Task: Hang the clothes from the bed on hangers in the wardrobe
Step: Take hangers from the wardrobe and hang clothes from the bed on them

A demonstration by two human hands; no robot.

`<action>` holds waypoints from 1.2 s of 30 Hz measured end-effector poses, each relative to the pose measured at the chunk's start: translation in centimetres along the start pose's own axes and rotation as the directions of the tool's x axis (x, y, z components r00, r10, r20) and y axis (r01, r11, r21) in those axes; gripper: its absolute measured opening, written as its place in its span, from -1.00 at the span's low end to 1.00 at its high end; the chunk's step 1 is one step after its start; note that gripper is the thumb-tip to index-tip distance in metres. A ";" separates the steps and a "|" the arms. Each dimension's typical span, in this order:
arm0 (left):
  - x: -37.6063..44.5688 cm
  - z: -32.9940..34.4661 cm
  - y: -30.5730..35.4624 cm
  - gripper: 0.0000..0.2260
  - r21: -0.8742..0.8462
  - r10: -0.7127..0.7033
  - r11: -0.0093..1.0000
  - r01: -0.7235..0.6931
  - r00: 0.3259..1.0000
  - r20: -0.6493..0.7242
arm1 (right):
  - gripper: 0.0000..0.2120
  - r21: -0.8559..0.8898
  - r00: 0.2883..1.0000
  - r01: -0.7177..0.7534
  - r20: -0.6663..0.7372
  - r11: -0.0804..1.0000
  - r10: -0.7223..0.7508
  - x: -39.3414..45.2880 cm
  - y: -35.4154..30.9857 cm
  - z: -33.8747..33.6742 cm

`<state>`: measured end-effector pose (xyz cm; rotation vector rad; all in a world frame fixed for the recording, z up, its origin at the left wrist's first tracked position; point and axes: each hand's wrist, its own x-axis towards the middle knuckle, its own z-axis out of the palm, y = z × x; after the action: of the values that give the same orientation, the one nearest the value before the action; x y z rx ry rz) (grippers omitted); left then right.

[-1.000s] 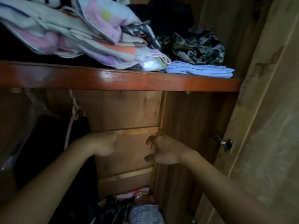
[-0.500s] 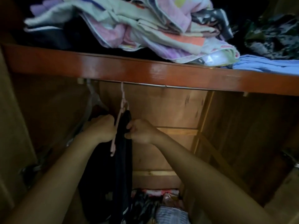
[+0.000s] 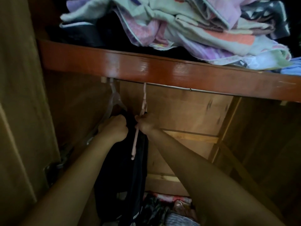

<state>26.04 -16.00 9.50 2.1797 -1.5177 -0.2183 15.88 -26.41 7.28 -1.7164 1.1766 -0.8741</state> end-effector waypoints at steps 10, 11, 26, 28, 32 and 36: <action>-0.9 -0.7 -0.6 -0.79 0.017 -0.032 0.999 0.033 0.999 -0.042 | -0.67 -0.131 0.991 0.006 -0.129 0.991 -0.023 -0.4 -2.2 -3.6; -0.9 -0.6 -0.3 -0.79 0.017 -0.022 1.000 0.023 0.999 -0.046 | -0.67 -0.152 0.991 0.010 -0.130 0.988 -0.030 -0.8 -2.5 -4.2; -3.0 2.5 5.8 -0.75 0.060 0.164 0.985 -0.163 0.986 -0.017 | -0.73 -0.248 0.981 0.013 -0.187 0.969 -0.061 -7.0 0.7 -13.2; -3.0 3.0 6.7 -0.75 0.025 0.191 0.981 -0.190 0.982 -0.011 | -0.77 -0.271 0.979 0.000 -0.195 0.963 -0.055 -8.5 1.6 -14.3; -3.1 4.3 8.8 -0.65 -0.109 0.295 0.953 -0.284 0.950 0.098 | -0.75 -0.298 0.965 -0.025 -0.256 0.954 -0.055 -11.0 3.6 -16.4; -3.9 6.0 11.3 -0.51 -0.230 0.410 0.901 -0.367 0.894 0.181 | -0.72 -0.304 0.949 -0.044 -0.311 0.952 -0.055 -14.1 5.2 -18.7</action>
<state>12.69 -17.27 8.95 1.7012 -1.9375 -0.4683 -6.89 -18.89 8.72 -1.8721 1.5932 -1.0408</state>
